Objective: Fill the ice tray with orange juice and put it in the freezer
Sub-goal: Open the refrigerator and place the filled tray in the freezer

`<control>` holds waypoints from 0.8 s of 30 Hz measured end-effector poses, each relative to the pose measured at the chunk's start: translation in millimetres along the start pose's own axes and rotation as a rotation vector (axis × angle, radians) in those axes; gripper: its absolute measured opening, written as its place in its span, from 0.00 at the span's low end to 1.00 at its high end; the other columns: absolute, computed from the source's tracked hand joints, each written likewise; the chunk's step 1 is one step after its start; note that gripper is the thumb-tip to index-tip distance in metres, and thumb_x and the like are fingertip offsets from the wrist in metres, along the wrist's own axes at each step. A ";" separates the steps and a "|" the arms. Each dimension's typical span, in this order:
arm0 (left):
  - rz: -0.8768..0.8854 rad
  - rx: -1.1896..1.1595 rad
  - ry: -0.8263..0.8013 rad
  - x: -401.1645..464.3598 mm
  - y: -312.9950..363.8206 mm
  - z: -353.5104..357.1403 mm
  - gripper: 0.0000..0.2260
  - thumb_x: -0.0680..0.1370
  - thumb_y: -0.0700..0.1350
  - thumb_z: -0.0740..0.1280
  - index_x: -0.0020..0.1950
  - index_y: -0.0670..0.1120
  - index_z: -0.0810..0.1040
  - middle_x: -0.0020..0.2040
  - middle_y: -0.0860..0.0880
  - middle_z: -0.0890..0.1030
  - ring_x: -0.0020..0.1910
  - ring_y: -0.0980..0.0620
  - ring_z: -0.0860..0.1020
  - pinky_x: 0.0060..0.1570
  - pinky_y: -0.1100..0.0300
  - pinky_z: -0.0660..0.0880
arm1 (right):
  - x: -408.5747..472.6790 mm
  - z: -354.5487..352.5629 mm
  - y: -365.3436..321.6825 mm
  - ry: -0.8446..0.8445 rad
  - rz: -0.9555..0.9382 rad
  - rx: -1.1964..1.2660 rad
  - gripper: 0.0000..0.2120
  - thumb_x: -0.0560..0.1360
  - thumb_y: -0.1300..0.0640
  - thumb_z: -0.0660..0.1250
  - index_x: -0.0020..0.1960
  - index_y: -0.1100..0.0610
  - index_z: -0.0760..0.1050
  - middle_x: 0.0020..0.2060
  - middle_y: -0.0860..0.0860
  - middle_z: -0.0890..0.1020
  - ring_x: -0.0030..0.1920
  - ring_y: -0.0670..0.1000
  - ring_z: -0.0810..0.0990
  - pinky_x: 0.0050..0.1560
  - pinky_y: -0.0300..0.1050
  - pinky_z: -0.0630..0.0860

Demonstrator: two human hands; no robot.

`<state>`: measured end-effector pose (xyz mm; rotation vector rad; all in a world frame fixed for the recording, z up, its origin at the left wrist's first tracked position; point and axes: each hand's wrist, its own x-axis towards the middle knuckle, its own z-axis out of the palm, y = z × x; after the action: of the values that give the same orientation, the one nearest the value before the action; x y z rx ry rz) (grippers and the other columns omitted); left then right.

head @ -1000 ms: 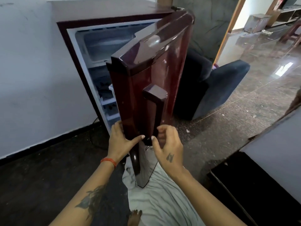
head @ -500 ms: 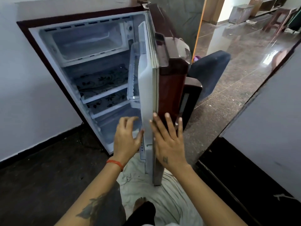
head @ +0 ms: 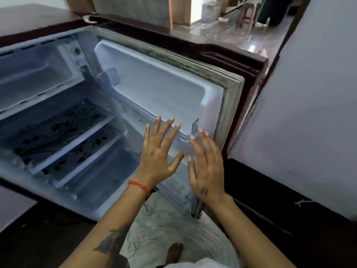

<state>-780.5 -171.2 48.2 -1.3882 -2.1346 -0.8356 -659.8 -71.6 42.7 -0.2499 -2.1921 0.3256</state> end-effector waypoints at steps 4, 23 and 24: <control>0.075 0.086 -0.016 30.1 -17.7 22.6 0.31 0.76 0.57 0.63 0.75 0.47 0.58 0.76 0.45 0.60 0.77 0.41 0.52 0.72 0.33 0.48 | 20.0 13.0 28.1 -0.021 0.107 -0.032 0.31 0.75 0.63 0.66 0.74 0.60 0.56 0.74 0.58 0.60 0.75 0.58 0.56 0.74 0.57 0.57; -0.009 0.168 -0.254 138.7 -7.4 105.4 0.38 0.71 0.54 0.70 0.77 0.49 0.56 0.77 0.45 0.58 0.77 0.36 0.50 0.63 0.25 0.41 | 117.7 9.6 140.8 -0.231 0.396 -0.274 0.36 0.68 0.68 0.67 0.74 0.63 0.60 0.75 0.58 0.61 0.73 0.60 0.62 0.70 0.57 0.65; -0.011 0.159 -0.261 140.7 -5.9 105.2 0.38 0.71 0.54 0.70 0.77 0.48 0.56 0.78 0.44 0.57 0.77 0.36 0.49 0.63 0.24 0.40 | 120.3 7.6 141.0 -0.260 0.400 -0.276 0.36 0.69 0.66 0.68 0.75 0.62 0.59 0.75 0.58 0.59 0.74 0.59 0.61 0.70 0.56 0.64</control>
<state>-845.5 -8.6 65.0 -1.4697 -2.3467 -0.4972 -728.5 95.8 83.5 -0.8469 -2.4345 0.2853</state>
